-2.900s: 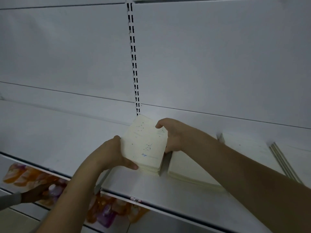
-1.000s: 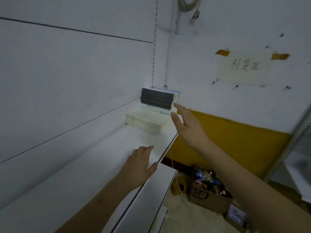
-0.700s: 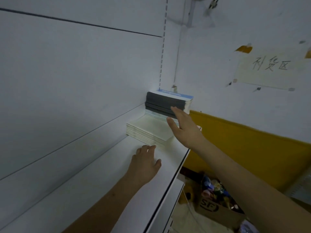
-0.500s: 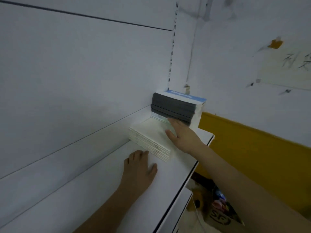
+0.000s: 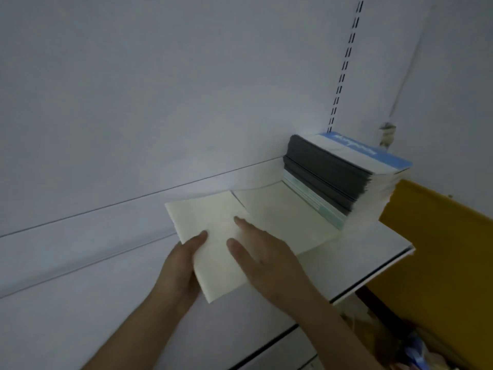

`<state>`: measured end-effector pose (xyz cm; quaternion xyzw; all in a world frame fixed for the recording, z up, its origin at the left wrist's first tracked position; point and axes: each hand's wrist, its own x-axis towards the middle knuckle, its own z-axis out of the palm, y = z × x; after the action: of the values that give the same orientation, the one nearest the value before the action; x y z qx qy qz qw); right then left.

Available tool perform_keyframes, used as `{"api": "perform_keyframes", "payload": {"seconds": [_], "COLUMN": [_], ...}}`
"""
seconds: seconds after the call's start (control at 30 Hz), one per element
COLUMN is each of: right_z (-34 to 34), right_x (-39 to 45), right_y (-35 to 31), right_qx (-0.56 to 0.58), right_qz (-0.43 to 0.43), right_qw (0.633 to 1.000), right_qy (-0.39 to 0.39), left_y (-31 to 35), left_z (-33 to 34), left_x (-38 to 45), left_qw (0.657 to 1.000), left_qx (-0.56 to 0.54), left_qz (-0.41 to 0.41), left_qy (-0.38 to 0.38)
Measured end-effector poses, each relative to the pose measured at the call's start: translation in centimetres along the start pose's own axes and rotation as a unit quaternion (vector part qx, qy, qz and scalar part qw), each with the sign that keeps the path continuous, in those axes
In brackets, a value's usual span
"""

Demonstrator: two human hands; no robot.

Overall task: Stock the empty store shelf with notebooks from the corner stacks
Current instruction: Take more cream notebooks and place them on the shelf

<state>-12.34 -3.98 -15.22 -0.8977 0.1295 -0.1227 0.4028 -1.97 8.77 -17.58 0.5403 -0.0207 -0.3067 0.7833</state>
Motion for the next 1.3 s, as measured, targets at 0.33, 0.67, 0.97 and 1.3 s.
{"api": "perform_keyframes", "payload": {"seconds": [0.33,0.67,0.97,1.3], "right_z": [-0.2,2.6,5.4,2.2], "right_x": [2.3,-0.6,-2.4,0.8], "right_y": [5.2,-1.5,-4.0,5.4], "right_qx": [-0.308,-0.079,-0.040,-0.246], "right_qz": [0.079,-0.009,-0.099,0.050], "right_qw": [0.948,0.983,0.994,0.951], "right_qy": [0.003,0.166,0.015,0.177], "left_y": [1.0,0.9,0.5,0.6], "left_z": [-4.5,-4.7,-5.5,-5.3], "left_x": [-1.1,-1.0,-0.9,-1.2], "left_qw": [0.998,0.999,0.999,0.994], "left_qx": [0.049,0.002,-0.008,0.018], "left_qz": [-0.008,0.005,0.015,0.046], "left_qy": [0.033,0.047,0.052,0.097]}}
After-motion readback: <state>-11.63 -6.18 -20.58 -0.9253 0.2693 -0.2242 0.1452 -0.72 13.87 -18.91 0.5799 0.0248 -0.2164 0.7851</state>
